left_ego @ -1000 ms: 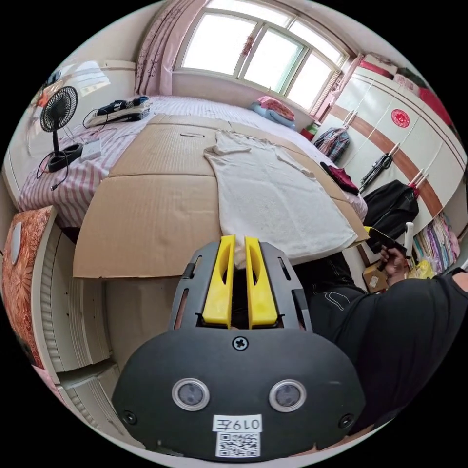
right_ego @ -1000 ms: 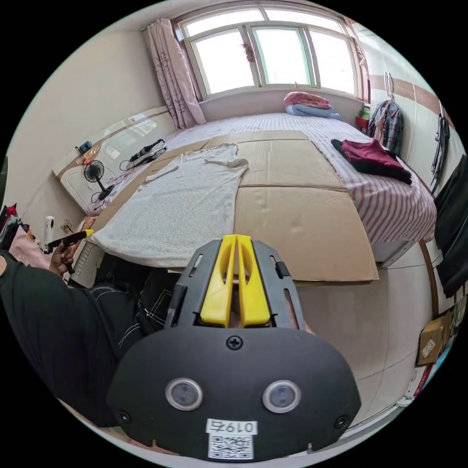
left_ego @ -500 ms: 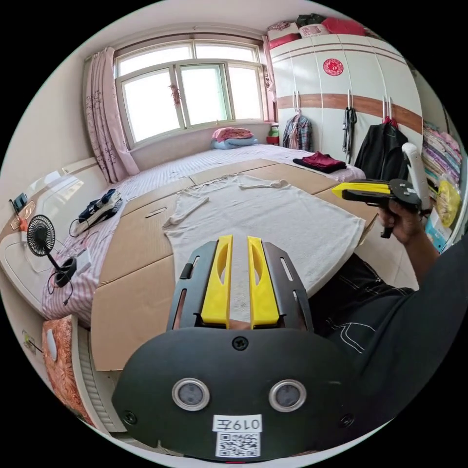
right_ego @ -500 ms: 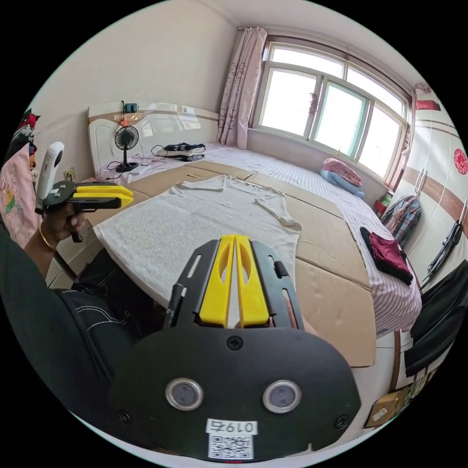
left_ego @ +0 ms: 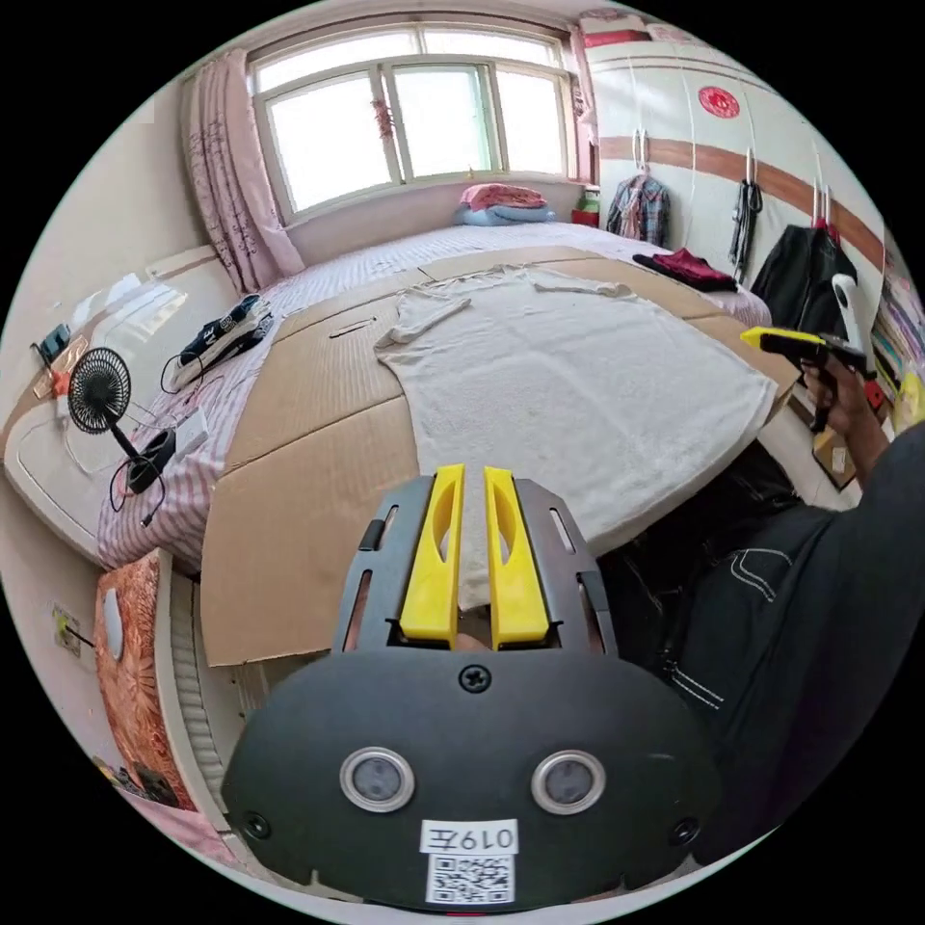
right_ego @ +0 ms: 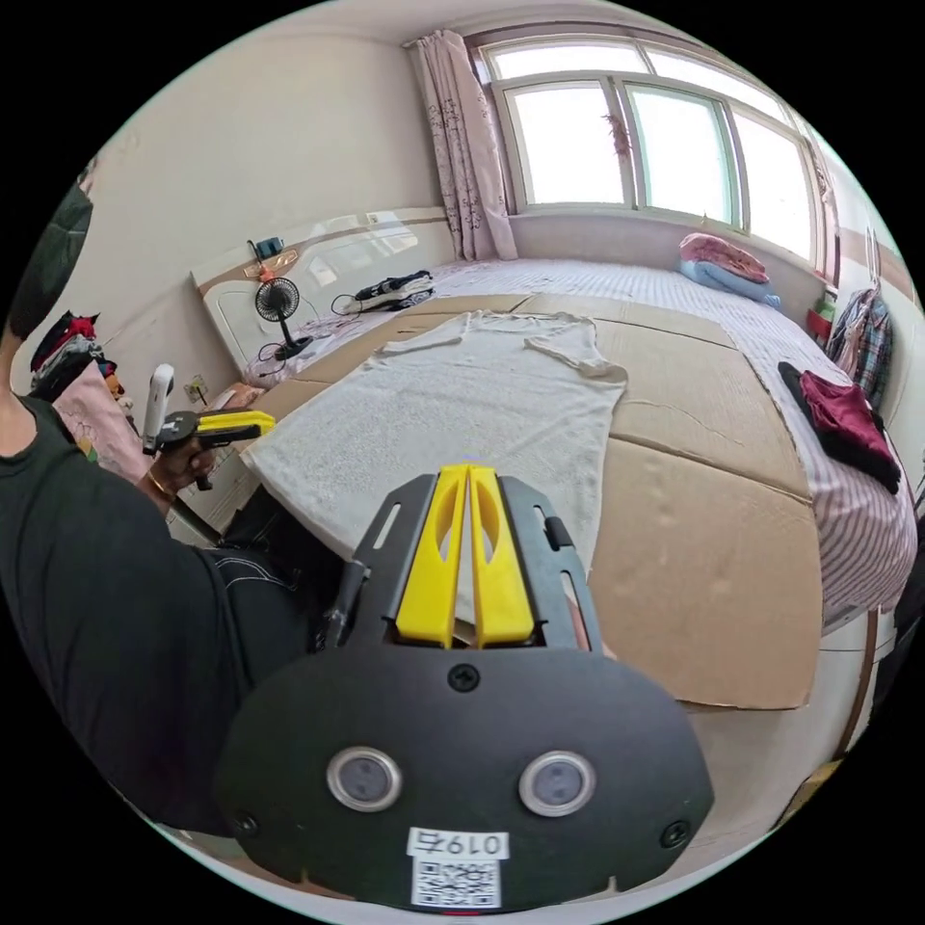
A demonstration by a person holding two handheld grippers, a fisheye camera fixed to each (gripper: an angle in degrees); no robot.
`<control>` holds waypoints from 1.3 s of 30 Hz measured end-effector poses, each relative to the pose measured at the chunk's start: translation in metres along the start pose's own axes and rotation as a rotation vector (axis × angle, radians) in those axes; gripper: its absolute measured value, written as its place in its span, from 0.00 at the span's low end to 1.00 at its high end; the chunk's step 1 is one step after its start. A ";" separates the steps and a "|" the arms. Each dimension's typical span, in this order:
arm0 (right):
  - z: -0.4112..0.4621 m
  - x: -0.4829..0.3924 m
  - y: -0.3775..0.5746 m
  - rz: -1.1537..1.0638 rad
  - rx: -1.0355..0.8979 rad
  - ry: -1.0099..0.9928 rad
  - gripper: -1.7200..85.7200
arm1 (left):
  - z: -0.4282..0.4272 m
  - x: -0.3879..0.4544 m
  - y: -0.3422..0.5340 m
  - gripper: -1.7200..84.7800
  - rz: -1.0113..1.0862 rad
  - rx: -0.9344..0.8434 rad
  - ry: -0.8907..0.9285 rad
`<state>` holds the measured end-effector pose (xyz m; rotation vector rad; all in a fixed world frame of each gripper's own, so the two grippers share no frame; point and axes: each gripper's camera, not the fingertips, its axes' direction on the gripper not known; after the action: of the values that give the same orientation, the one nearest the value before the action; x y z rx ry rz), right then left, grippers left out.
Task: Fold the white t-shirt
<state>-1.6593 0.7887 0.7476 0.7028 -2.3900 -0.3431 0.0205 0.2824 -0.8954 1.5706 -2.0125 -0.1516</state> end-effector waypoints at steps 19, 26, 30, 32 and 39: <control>0.059 -0.078 0.024 -0.156 -0.117 0.174 0.01 | 0.025 0.101 0.031 0.04 0.201 0.010 -0.040; 0.062 -0.142 0.049 -0.428 -0.112 0.357 0.02 | 0.026 0.166 0.064 0.09 0.546 0.041 -0.179; 0.063 -0.159 0.063 -0.503 -0.116 0.431 0.05 | 0.026 0.172 0.079 0.11 0.614 0.018 -0.207; 0.069 -0.162 0.068 -0.549 -0.180 0.481 0.07 | 0.027 0.175 0.084 0.11 0.636 0.011 -0.255; 0.076 -0.143 0.069 -0.602 -0.297 0.556 0.10 | 0.031 0.168 0.096 0.11 0.539 -0.024 -0.298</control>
<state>-1.6391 0.9314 0.6462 1.1855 -1.5332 -0.6374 -0.1008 0.1488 -0.8190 0.9822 -2.5790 -0.2051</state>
